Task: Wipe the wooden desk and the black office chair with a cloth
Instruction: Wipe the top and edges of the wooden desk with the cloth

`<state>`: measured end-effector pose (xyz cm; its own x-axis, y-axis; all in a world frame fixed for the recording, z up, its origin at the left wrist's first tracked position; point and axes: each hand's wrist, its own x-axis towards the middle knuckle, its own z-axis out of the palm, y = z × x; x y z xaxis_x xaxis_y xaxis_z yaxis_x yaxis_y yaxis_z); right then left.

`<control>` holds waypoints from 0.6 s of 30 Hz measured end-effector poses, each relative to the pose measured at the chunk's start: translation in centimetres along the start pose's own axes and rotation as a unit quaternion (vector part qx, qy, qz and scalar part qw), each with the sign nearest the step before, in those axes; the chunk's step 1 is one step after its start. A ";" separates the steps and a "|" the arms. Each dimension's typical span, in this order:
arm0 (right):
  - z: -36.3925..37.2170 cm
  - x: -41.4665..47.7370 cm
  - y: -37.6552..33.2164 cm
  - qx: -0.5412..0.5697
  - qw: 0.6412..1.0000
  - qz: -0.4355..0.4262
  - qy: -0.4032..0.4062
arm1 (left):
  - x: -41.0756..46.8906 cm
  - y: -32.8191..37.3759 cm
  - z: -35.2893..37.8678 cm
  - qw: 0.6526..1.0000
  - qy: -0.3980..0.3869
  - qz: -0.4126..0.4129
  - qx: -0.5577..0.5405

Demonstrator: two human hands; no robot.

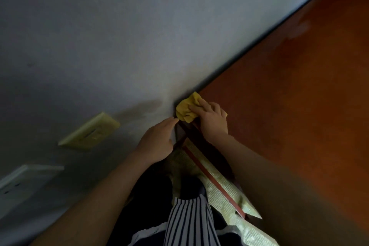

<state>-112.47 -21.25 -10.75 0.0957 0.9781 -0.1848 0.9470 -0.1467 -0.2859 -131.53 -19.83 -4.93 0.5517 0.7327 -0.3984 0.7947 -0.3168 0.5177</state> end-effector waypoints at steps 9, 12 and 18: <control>1.7 -8.7 2.2 -0.002 0.982 0.180 0.063 | 2.7 2.8 1.3 0.987 -0.073 0.114 0.090; 1.9 -12.3 2.8 0.016 0.961 0.263 0.087 | 2.9 4.7 3.2 0.971 -0.096 0.162 0.144; 3.0 -20.5 4.0 0.025 0.904 0.418 0.085 | 3.0 8.2 6.2 0.947 -0.099 0.238 0.189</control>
<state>-111.60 -42.30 -10.88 0.8213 0.5306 -0.2094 0.5075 -0.8473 -0.1566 -121.81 -24.00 -6.59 0.8776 0.3359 -0.3420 0.4563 -0.8040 0.3812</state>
